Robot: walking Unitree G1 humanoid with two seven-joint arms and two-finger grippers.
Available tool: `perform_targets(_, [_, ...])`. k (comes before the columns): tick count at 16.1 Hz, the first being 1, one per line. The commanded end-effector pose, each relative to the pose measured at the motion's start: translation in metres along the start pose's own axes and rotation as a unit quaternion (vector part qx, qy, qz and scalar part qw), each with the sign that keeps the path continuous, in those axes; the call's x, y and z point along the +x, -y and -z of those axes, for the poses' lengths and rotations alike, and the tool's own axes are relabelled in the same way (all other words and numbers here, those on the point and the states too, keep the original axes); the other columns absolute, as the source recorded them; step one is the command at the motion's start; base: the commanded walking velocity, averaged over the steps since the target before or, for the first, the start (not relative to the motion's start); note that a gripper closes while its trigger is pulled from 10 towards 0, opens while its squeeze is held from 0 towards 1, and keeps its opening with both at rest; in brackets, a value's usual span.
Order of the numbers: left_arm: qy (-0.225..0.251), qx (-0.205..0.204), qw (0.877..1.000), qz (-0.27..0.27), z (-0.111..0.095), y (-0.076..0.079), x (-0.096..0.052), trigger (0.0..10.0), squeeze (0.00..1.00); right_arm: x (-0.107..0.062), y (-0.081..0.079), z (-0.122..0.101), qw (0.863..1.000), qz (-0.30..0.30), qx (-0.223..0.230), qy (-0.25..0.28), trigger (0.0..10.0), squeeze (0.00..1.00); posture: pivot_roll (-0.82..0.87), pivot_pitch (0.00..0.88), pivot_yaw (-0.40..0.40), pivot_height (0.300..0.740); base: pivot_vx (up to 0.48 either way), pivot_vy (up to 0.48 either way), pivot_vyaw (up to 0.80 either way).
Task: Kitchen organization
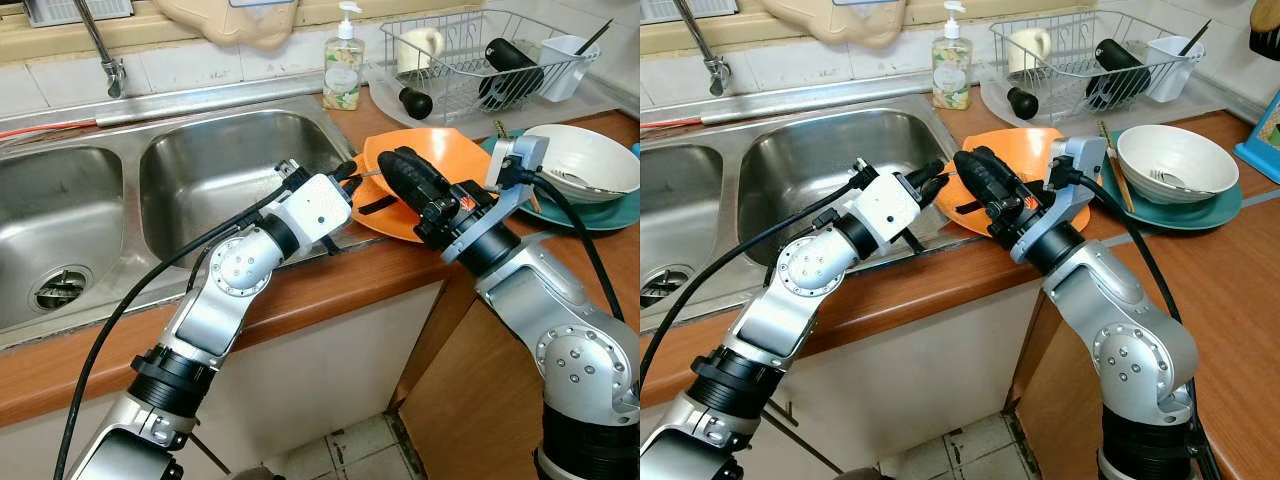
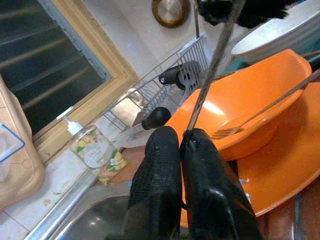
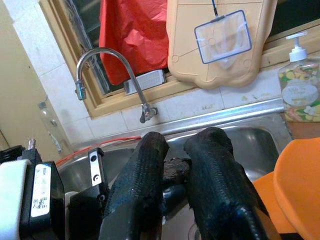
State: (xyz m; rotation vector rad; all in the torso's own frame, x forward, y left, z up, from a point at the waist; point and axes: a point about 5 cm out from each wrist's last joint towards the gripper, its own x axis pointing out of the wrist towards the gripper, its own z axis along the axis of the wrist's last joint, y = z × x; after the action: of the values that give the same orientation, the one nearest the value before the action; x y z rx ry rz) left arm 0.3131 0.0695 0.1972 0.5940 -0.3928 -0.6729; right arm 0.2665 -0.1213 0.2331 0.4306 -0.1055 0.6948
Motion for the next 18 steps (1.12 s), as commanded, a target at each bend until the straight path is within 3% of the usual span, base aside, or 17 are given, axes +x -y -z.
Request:
perform_targets(1, [-0.008, 0.011, 1.0, -0.012, 0.002, -0.008, 0.001, 0.0, 0.0, -0.001, -0.001, -0.002, 1.0, 0.0, -0.009, 0.006, 0.0, 0.0, -0.16, 0.0, 0.05, 0.74, 0.0, 0.0, 0.0])
perform_targets(4, [-0.021, 0.022, 0.999, -0.034, 0.005, -0.014, 0.001, 0.0, 0.0, 0.0, -0.002, -0.003, 1.0, 0.002, -0.012, 0.006, 0.0, 0.0, -0.17, 0.0, 0.051, 0.74, 0.0, 0.0, 0.0])
perform_targets(5, [-0.024, 0.026, 0.999, -0.041, 0.007, -0.017, 0.001, 0.0, 0.0, 0.001, -0.002, -0.002, 1.0, 0.001, -0.012, 0.006, 0.7, 0.0, -0.16, 0.0, 0.05, 0.74, 0.0, 0.0, 0.0])
perform_targets(6, [-0.026, 0.031, 0.998, -0.046, 0.008, -0.02, 0.001, 0.0, 0.0, 0.002, -0.003, -0.002, 1.0, 0.0, -0.015, 0.004, 4.8, 0.0, -0.16, 0.0, 0.05, 0.74, 0.0, 0.0, 0.0])
perform_targets(7, [-0.028, 0.037, 0.998, -0.052, 0.009, -0.023, 0.0, 0.0, 0.0, 0.003, -0.002, -0.001, 1.0, 0.002, -0.016, 0.002, 10.0, 0.2, -0.16, 0.0, 0.05, 0.74, 0.0, 0.0, 0.0])
perform_targets(8, [-0.03, 0.043, 0.997, -0.055, 0.009, -0.026, 0.0, 0.0, 0.0, 0.003, -0.002, -0.001, 1.0, 0.002, -0.014, 0.002, 10.0, 1.0, -0.16, 0.0, 0.05, 0.74, 0.0, 0.0, 0.0])
perform_targets(10, [-0.039, 0.053, 0.996, -0.061, 0.012, -0.032, -0.002, 0.4, 0.0, 0.002, 0.001, -0.002, 0.999, 0.015, -0.035, -0.001, 10.0, 1.0, -0.16, 0.0, 0.049, 0.74, 0.0, 0.0, 0.0])
perform_targets(11, [-0.042, 0.058, 0.995, -0.064, 0.013, -0.035, -0.004, 0.5, 0.0, 0.001, 0.004, -0.003, 0.999, 0.021, -0.045, -0.002, 10.0, 0.0, -0.16, 0.0, 0.049, 0.74, 0.0, 0.0, 0.0])
perform_targets(14, [-0.08, 0.088, 0.991, -0.062, 0.03, -0.045, -0.01, 0.0, 0.0, -0.005, 0.009, -0.006, 0.997, 0.026, -0.069, -0.012, 10.0, 0.0, -0.16, 0.0, 0.048, 0.74, 0.0, 0.0, 0.0])
perform_targets(17, [-0.159, 0.117, 0.98, -0.035, 0.063, -0.057, -0.015, 0.0, 0.0, -0.008, 0.006, 0.004, 0.99, 0.0, -0.124, -0.07, 10.0, 0.0, -0.17, 0.0, 0.052, 0.74, 0.0, 0.0, 0.0])
perform_targets(18, [-0.183, 0.127, 0.975, -0.02, 0.072, -0.059, -0.015, 0.6, 0.0, -0.009, 0.003, 0.009, 0.986, -0.009, -0.137, -0.089, 10.0, 0.0, -0.17, 0.0, 0.052, 0.74, 0.0, 0.0, 0.0])
